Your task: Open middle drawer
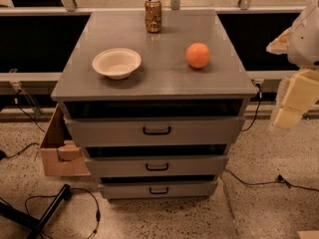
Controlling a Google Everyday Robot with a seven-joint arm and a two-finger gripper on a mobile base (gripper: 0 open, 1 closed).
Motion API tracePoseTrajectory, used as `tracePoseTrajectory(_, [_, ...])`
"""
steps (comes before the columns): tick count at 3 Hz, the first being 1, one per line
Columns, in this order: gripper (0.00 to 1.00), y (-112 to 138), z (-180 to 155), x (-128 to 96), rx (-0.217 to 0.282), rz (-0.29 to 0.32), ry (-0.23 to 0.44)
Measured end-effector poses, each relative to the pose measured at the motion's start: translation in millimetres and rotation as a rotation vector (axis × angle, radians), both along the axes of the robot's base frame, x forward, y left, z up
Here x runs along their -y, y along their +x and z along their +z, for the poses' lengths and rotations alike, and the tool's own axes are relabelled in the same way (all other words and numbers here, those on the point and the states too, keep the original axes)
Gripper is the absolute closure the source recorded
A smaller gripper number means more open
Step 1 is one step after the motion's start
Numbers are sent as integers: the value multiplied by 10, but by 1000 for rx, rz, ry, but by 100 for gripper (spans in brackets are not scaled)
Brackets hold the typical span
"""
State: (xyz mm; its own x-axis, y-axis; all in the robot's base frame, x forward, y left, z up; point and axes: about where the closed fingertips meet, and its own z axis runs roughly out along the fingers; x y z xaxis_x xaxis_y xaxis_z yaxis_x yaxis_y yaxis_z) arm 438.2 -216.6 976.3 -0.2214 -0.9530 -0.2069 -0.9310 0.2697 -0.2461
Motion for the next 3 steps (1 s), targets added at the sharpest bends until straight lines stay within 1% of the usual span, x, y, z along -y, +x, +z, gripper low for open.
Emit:
tracePoseTrajectory(1, [0,0,0,0,0,0,0])
tracePoseTrajectory(2, [0,-17,-240,5,-13,-12,6])
tracePoseTrajectory(3, [0,-85,-686,-14,29,-5,-53])
